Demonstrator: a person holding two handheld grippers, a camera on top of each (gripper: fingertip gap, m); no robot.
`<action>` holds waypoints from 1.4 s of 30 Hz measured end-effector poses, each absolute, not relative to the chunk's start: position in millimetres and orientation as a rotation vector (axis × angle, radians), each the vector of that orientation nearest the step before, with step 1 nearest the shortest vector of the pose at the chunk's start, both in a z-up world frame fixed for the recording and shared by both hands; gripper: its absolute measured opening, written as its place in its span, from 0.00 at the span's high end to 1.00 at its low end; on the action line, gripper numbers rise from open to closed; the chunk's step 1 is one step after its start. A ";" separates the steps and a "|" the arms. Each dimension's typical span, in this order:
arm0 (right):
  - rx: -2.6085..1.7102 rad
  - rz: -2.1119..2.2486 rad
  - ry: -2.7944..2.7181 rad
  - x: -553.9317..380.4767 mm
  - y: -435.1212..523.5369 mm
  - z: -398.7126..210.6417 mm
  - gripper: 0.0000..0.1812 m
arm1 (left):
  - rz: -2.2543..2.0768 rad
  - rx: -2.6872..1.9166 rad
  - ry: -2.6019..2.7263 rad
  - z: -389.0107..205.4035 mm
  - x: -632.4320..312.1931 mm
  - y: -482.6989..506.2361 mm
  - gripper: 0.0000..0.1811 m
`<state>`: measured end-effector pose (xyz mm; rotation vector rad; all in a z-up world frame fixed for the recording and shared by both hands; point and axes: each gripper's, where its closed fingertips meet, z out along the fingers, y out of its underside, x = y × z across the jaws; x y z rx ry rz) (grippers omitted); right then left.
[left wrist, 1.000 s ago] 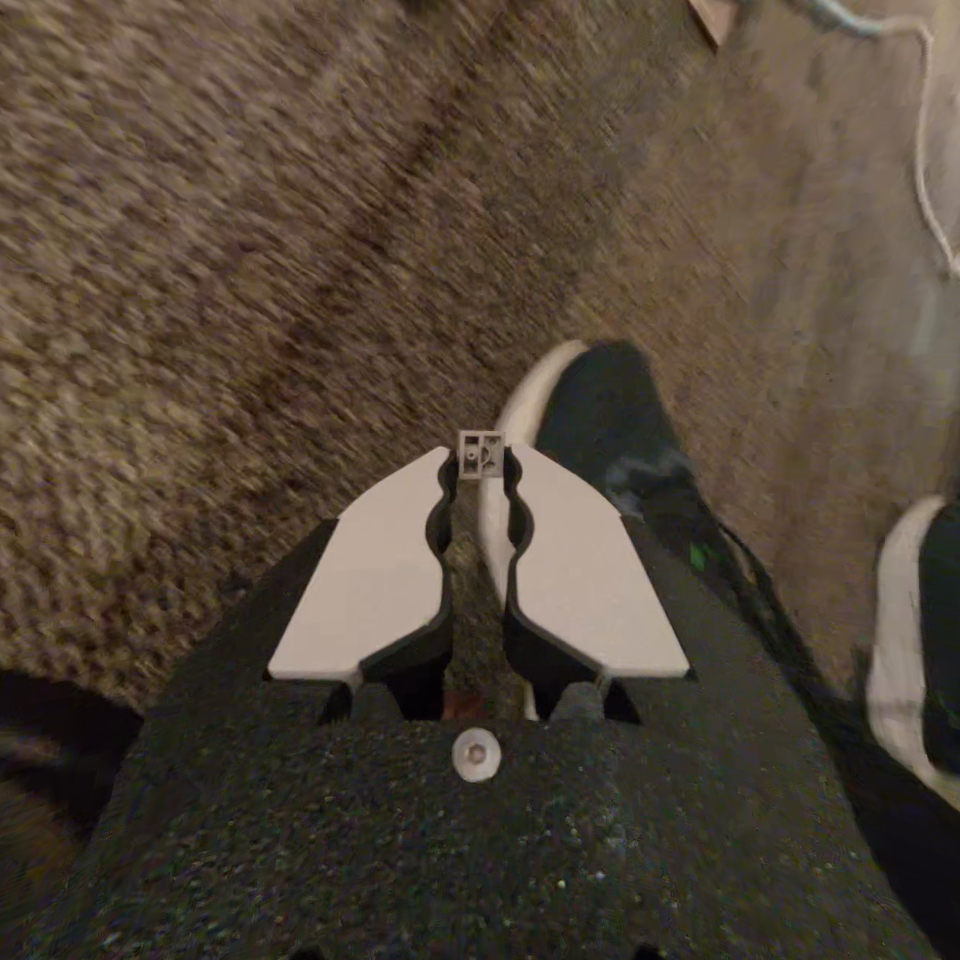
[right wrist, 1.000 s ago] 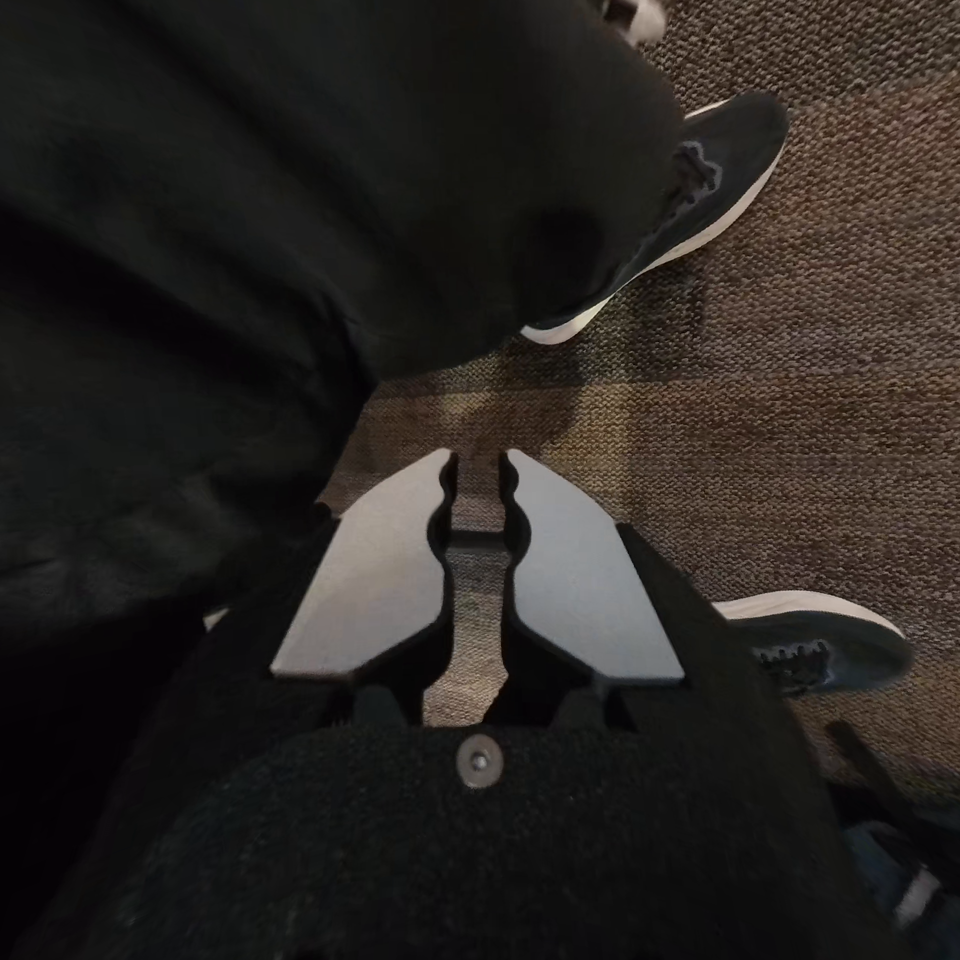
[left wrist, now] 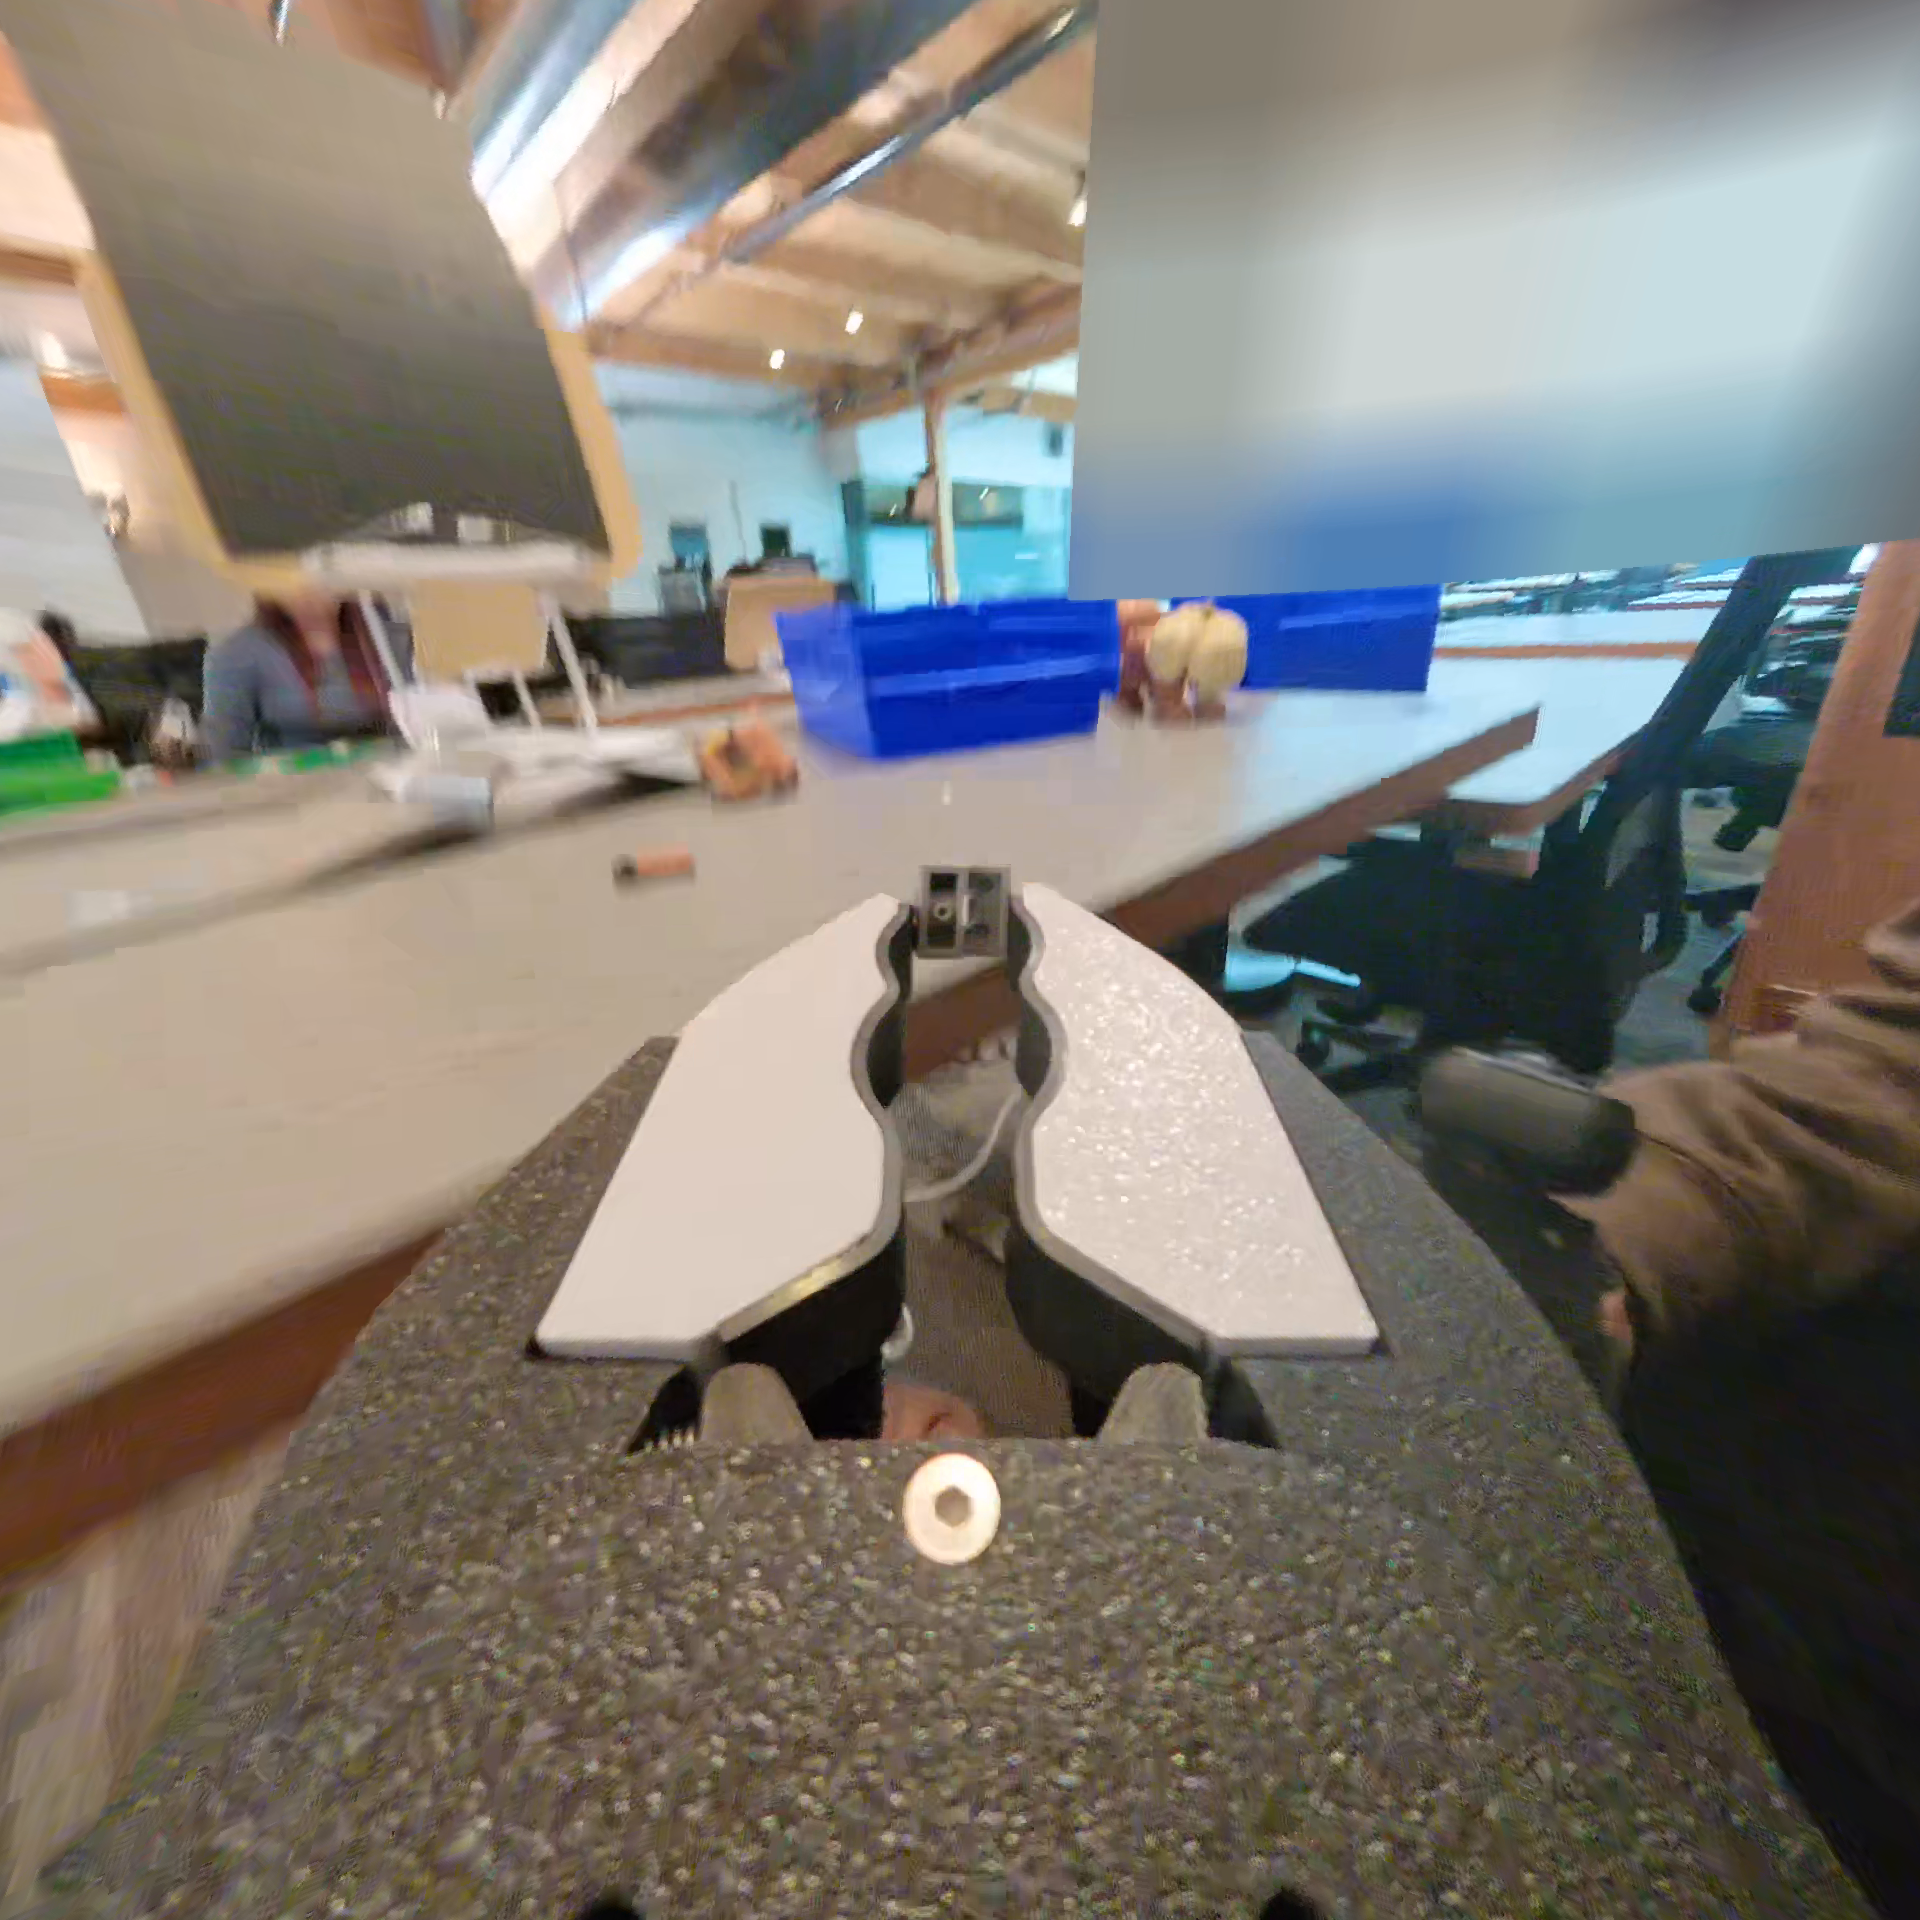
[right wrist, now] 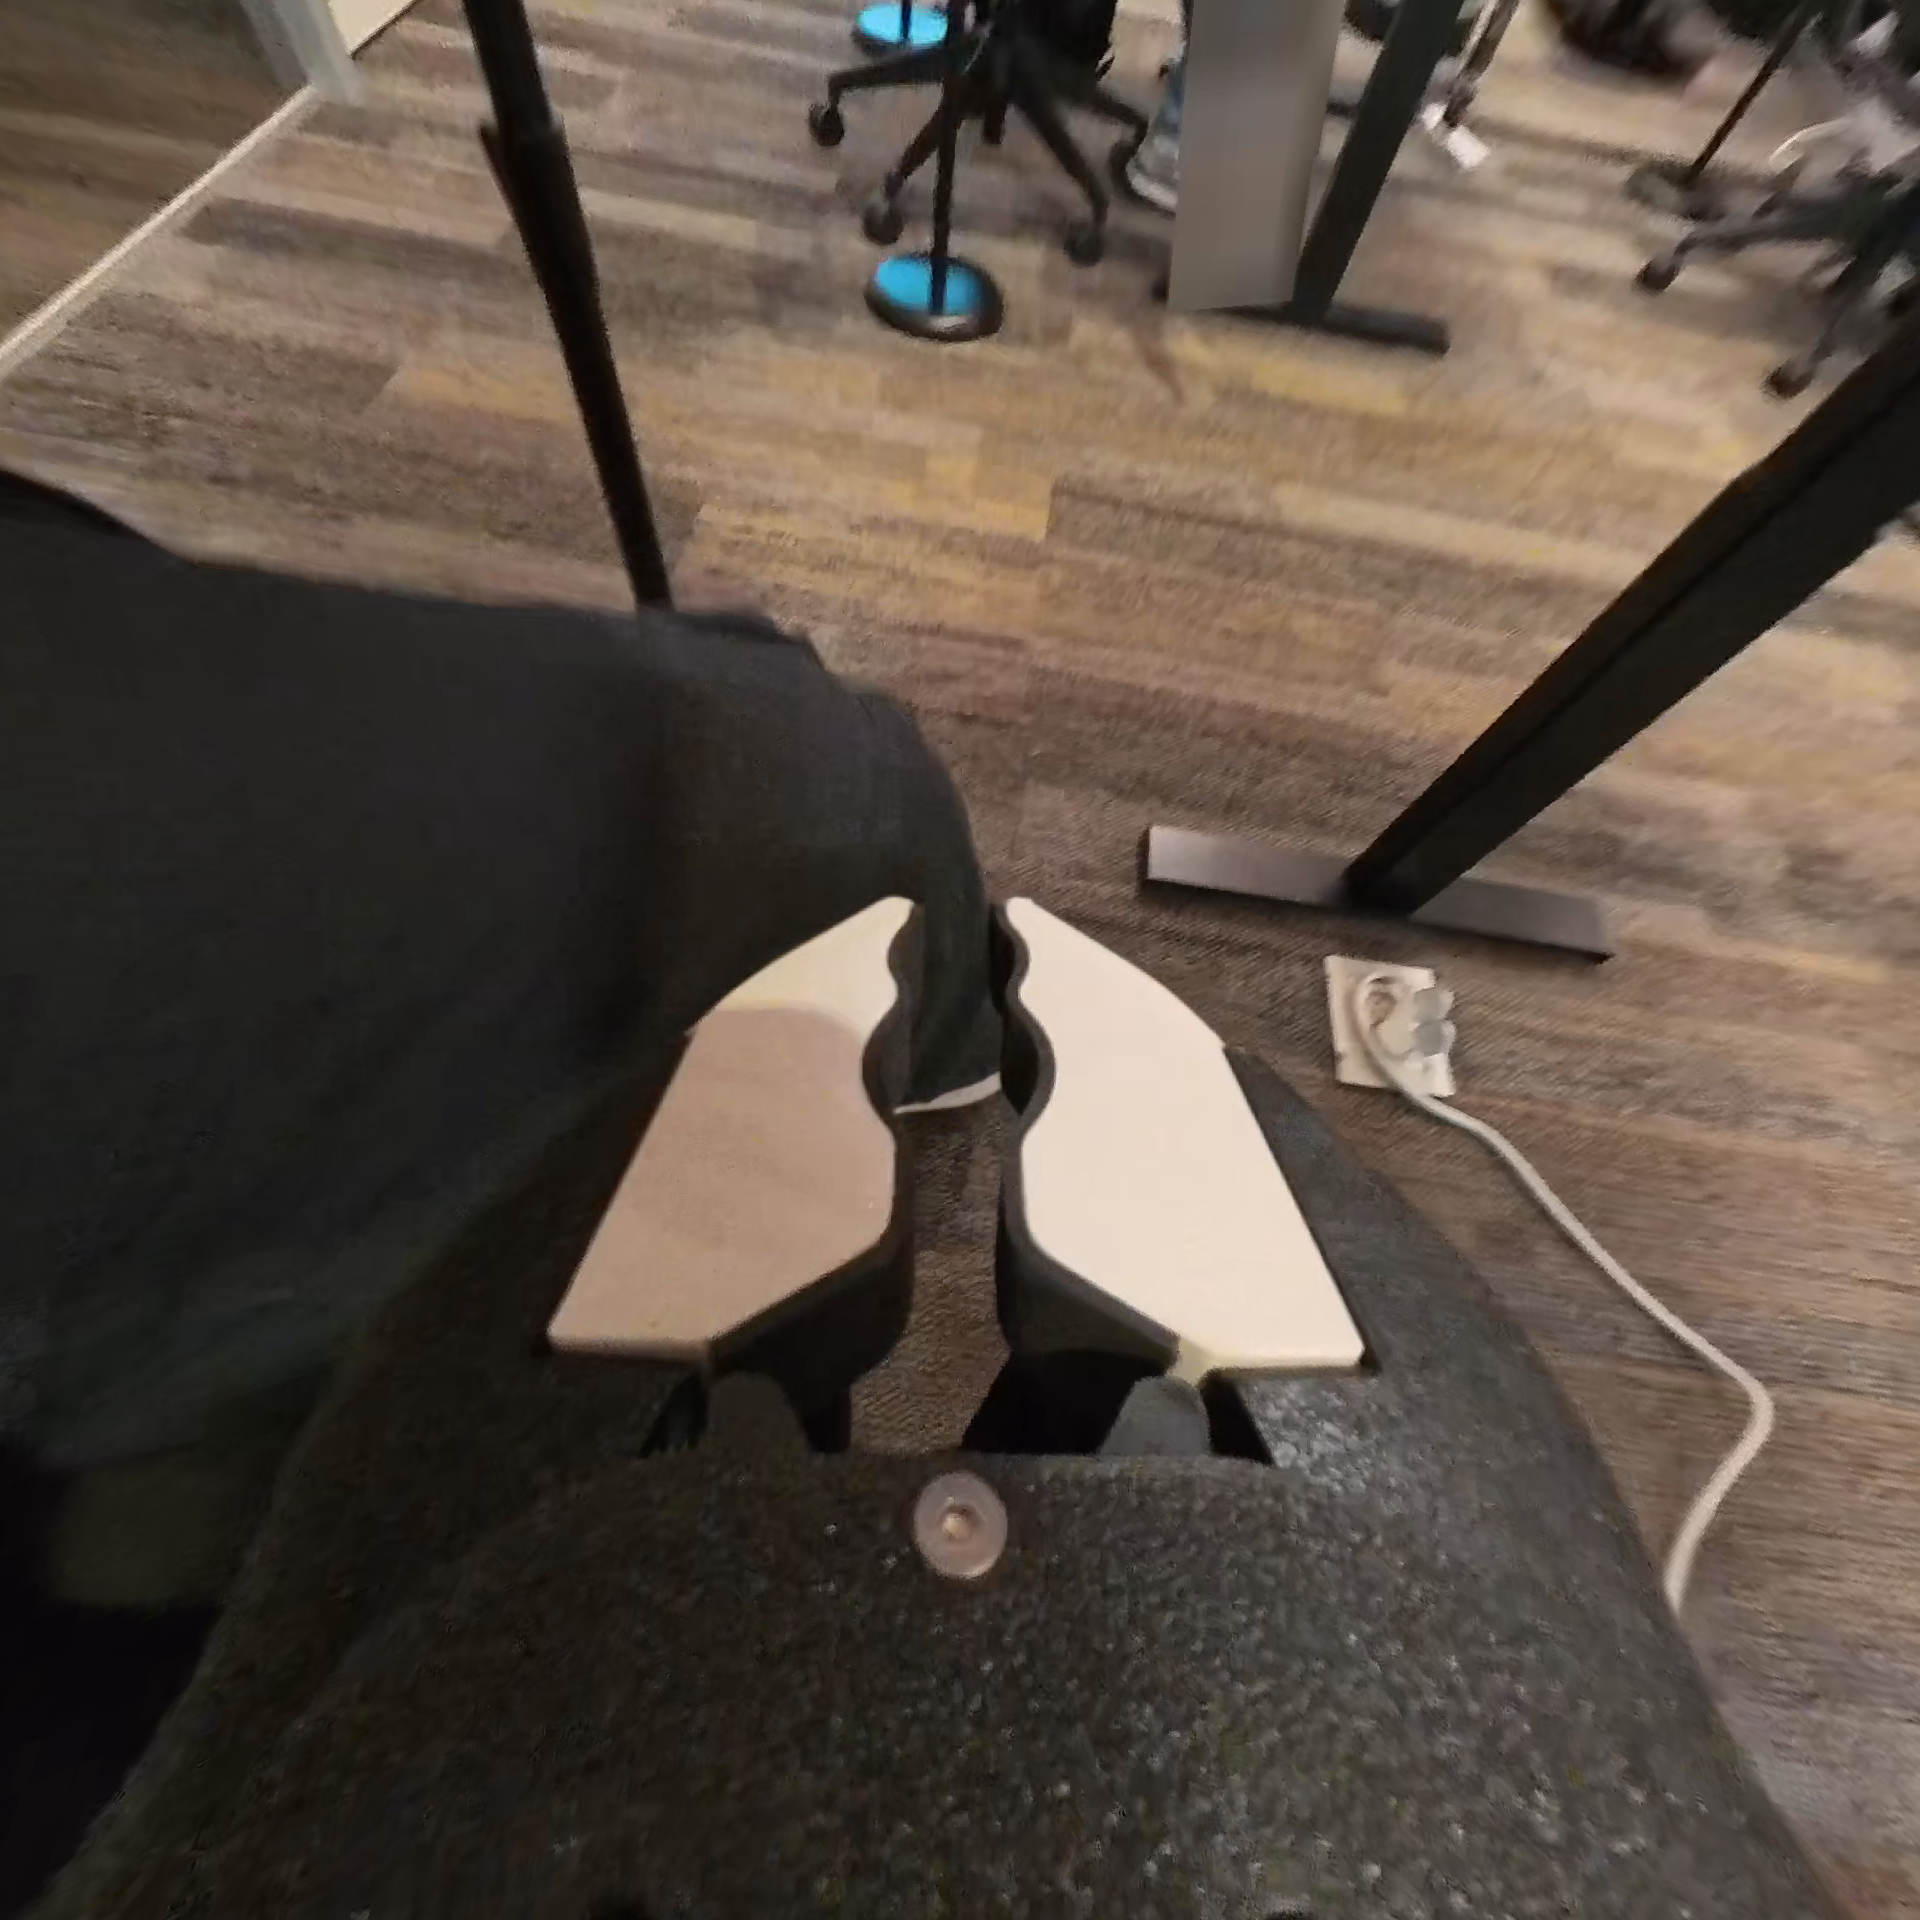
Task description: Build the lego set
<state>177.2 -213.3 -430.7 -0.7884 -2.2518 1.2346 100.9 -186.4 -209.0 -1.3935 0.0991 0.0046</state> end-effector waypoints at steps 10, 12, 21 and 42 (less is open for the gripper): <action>-0.548 0.884 -2.036 172.2 -111.3 -194.3 0.93 | 0.234 -1.574 0.248 -118.0 50.9 -68.5 0.90; -0.590 0.778 -2.004 152.8 -69.5 -175.2 0.93 | 0.230 -1.594 0.298 -121.7 41.0 -50.0 0.90; -0.913 1.014 -1.870 31.8 8.3 -196.1 0.87 | 0.205 -1.574 0.349 -153.1 -35.2 12.2 0.91; -1.270 0.799 -2.096 -11.4 28.5 -253.2 0.85 | -0.188 -1.783 0.163 -96.1 -82.5 65.8 0.90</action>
